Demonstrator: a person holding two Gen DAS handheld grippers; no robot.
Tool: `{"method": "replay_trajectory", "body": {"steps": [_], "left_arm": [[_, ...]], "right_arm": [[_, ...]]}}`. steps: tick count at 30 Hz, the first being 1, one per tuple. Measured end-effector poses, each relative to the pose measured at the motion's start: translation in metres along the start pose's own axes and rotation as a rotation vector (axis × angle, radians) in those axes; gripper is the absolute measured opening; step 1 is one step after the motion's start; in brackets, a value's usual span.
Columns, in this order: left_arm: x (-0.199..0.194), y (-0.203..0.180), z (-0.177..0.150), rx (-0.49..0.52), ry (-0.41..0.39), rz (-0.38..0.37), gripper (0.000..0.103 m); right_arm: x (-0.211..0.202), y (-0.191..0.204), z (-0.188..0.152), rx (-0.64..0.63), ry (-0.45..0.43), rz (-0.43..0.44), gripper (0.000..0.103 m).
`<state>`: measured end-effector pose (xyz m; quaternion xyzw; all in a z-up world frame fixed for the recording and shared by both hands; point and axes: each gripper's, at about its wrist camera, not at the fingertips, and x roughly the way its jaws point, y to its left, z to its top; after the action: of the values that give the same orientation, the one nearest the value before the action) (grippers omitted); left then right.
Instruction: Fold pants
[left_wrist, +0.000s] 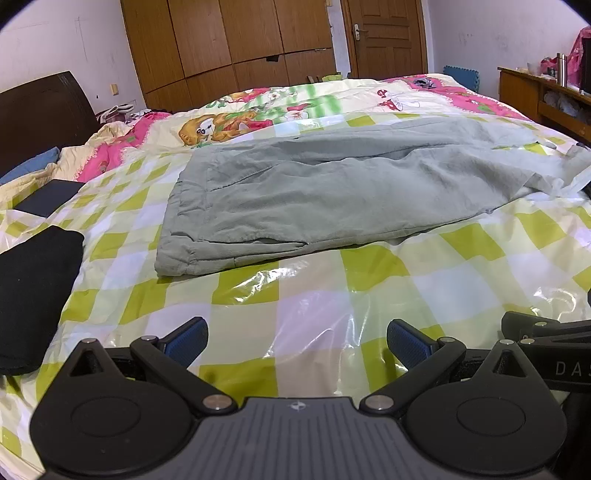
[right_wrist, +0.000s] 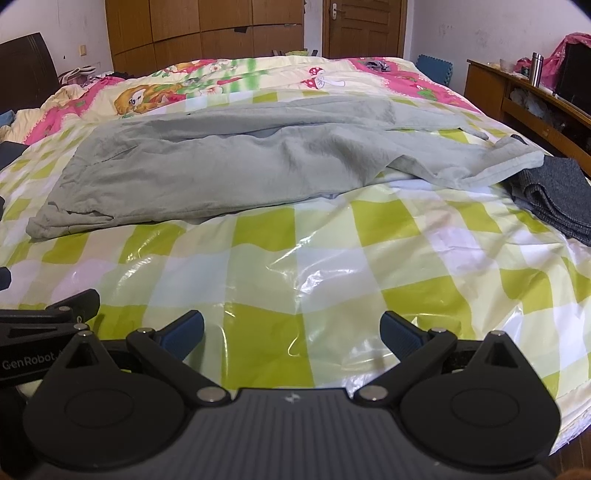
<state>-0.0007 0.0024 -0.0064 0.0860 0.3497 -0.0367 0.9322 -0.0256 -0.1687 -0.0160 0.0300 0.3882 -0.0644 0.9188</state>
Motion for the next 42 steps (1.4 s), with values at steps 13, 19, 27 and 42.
{"method": "replay_trajectory", "body": {"steps": [13, 19, 27, 42], "left_arm": [[0.0018, -0.0007, -0.0004, 0.006, 0.002, 0.003, 0.103], [0.0021, -0.0006, -0.0005, 0.006, 0.002, 0.004, 0.103], [0.0020, -0.0008, -0.0003, 0.006, 0.002, 0.004, 0.103], [0.0016, -0.0017, 0.0000, 0.007, 0.002, 0.005, 0.103]], "right_arm": [[0.0027, 0.0007, -0.0007, -0.004, 0.011, -0.004, 0.101], [0.0032, 0.0001, -0.0002, -0.005, 0.014, -0.006, 0.101], [0.0039, -0.0001, -0.0004, -0.005, 0.018, -0.005, 0.101], [0.0047, 0.0001, -0.0012, -0.001, 0.030, -0.001, 0.101]]}}
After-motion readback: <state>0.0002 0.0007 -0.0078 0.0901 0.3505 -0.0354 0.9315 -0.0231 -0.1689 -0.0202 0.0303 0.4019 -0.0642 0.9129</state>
